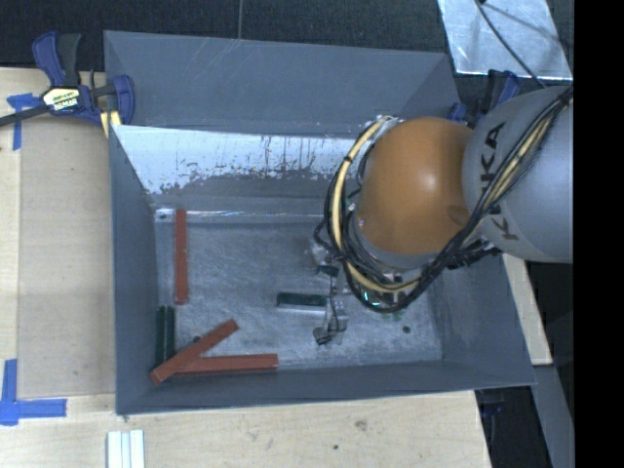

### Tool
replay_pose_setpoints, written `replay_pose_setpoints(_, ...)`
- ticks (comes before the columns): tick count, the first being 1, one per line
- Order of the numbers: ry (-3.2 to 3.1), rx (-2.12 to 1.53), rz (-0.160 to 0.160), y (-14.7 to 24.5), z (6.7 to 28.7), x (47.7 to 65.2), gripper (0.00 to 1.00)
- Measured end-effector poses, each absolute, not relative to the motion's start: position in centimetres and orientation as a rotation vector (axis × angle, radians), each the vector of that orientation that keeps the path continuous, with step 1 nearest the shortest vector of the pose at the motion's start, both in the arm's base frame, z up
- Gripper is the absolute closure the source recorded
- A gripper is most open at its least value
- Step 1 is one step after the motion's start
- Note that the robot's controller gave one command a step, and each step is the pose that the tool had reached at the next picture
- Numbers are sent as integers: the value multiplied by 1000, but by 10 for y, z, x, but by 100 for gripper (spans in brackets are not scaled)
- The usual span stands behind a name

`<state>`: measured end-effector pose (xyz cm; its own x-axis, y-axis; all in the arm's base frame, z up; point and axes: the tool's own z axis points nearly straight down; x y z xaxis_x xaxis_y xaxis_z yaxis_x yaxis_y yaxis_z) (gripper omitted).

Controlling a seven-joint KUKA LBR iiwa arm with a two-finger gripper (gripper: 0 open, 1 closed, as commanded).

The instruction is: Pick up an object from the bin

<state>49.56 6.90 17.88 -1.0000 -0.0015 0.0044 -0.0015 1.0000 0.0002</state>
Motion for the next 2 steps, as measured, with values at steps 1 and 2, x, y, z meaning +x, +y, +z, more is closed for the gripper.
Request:
replay_pose_setpoints(1,-3126,-298,2,24,68,550,0)
replay_pose_setpoints(2,-3132,-298,-1,25,71,551,100)
